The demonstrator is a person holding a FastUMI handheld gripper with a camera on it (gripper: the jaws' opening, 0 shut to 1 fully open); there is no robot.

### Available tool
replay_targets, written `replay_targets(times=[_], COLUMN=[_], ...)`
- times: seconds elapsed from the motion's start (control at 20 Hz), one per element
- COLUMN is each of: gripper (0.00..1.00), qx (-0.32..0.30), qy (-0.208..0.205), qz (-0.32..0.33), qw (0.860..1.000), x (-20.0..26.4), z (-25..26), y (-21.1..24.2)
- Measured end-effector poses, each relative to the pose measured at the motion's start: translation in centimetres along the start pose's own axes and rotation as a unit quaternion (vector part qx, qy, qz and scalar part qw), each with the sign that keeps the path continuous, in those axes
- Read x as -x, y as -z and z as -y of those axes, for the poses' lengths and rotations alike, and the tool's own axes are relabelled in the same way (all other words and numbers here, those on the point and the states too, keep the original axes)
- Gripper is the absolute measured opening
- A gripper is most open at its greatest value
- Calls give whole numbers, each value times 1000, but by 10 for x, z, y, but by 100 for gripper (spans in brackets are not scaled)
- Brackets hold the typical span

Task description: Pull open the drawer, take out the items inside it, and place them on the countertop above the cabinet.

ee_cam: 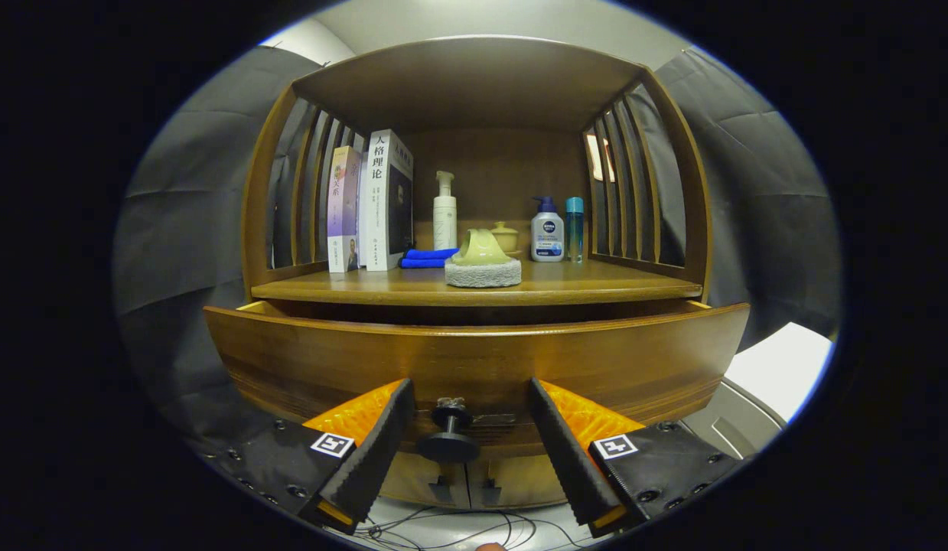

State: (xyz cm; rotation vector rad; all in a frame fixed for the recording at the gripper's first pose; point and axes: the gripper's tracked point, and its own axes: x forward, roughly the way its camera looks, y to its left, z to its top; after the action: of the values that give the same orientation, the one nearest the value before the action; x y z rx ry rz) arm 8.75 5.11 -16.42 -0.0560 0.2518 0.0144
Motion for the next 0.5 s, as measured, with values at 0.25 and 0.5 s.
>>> replay_targets(times=[0.25,0.5], gripper=[98,98], qx=[-5,-22], qy=[2,1], qz=[-1,-6], qw=[1000,1000], x=[-16,-34], z=[1,0], y=[-4,-8])
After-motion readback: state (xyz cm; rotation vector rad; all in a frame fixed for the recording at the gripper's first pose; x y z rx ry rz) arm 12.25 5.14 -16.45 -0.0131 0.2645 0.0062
